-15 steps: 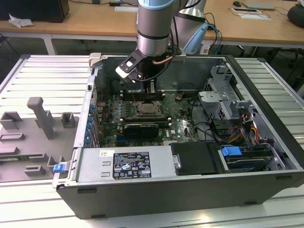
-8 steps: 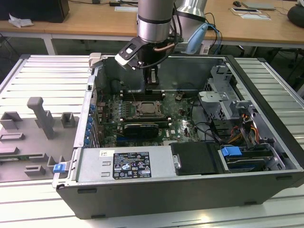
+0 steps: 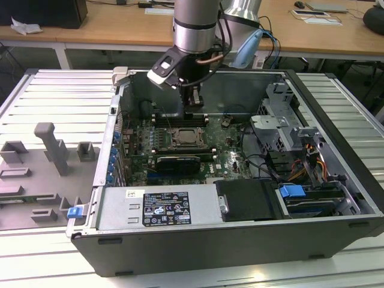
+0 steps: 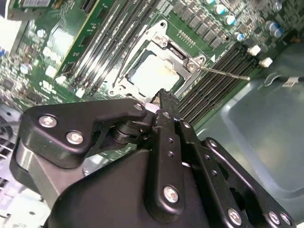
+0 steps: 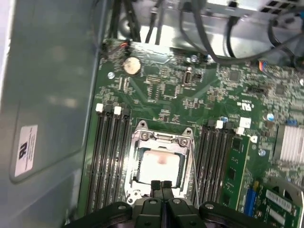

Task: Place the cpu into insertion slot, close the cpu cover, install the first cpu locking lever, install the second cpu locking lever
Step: 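Install the first cpu locking lever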

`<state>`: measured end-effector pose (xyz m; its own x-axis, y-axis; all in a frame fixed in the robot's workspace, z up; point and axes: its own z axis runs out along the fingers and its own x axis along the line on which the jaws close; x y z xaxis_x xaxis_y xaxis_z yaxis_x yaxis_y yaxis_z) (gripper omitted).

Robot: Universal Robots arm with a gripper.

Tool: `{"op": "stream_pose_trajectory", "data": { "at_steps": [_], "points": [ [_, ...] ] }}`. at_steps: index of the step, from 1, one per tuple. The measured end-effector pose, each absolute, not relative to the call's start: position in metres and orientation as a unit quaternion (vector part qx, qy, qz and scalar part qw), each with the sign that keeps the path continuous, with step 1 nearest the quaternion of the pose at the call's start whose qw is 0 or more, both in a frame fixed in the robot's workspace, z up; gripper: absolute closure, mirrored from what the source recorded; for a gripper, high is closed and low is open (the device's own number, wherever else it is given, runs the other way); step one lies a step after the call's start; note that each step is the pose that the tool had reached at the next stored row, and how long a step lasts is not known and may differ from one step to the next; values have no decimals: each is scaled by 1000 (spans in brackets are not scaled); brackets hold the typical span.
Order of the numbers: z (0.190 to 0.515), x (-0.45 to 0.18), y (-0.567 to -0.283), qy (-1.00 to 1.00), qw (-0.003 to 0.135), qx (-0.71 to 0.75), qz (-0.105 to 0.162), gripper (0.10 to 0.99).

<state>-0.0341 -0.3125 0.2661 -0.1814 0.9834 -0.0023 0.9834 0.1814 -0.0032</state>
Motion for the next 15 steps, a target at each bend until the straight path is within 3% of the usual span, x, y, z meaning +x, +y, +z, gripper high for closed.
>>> {"op": "stream_pose_trajectory", "data": {
  "at_steps": [15],
  "points": [
    [266, -34, -312, -835, 0, -550, 2, 980]
  ]
}}
